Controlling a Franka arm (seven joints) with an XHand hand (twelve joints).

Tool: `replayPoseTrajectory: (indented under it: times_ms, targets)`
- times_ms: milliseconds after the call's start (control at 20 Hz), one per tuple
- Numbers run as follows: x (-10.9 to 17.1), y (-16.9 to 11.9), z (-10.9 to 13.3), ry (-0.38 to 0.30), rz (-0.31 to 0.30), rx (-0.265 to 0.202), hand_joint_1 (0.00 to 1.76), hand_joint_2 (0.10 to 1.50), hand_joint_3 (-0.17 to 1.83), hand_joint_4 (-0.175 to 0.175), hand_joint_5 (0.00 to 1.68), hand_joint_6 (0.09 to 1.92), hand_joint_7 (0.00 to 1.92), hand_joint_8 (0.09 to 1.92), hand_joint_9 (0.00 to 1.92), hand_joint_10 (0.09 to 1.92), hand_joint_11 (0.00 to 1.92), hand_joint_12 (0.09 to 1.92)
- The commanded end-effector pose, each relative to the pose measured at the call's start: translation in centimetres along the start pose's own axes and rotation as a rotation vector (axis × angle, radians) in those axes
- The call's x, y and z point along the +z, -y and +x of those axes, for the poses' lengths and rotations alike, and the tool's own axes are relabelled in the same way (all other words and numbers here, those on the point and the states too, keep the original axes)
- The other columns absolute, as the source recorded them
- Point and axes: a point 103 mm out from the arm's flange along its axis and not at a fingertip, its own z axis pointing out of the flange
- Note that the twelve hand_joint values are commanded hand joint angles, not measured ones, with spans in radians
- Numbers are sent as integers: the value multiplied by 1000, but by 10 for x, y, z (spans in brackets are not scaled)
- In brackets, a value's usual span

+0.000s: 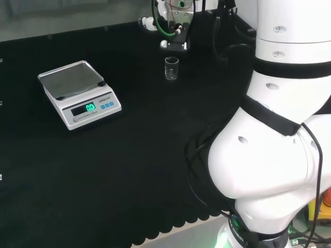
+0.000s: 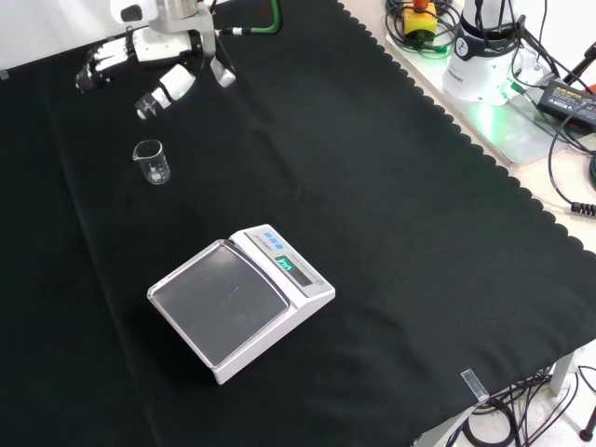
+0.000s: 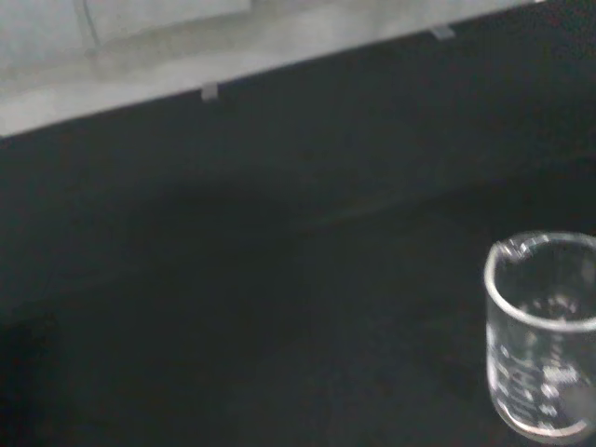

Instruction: Pick up the beaker.

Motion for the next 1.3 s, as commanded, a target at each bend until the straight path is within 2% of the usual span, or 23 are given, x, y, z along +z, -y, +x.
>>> replayPoseTrajectory:
  times_ms: [50, 200, 500, 800, 1300]
  targets:
    - [21, 4, -38, 41, 99, 61, 358, 1096, -120, -25, 261, 87, 46, 819, 239, 901, 169, 1522]
    - [35, 7, -47, 49, 134, 86, 357, 1095, -121, -25, 261, 87, 46, 821, 238, 902, 170, 1522]
    - [60, 11, -44, 66, 184, 96, 357, 1093, -122, -25, 262, 87, 44, 824, 237, 903, 170, 1521]
    - [89, 13, -47, 64, 240, 134, 356, 1091, -123, -25, 261, 87, 44, 826, 236, 904, 166, 1521]
    - [100, 10, -66, 58, 272, 162, 345, 1078, -129, -22, 254, 87, 38, 826, 219, 902, 152, 1521]
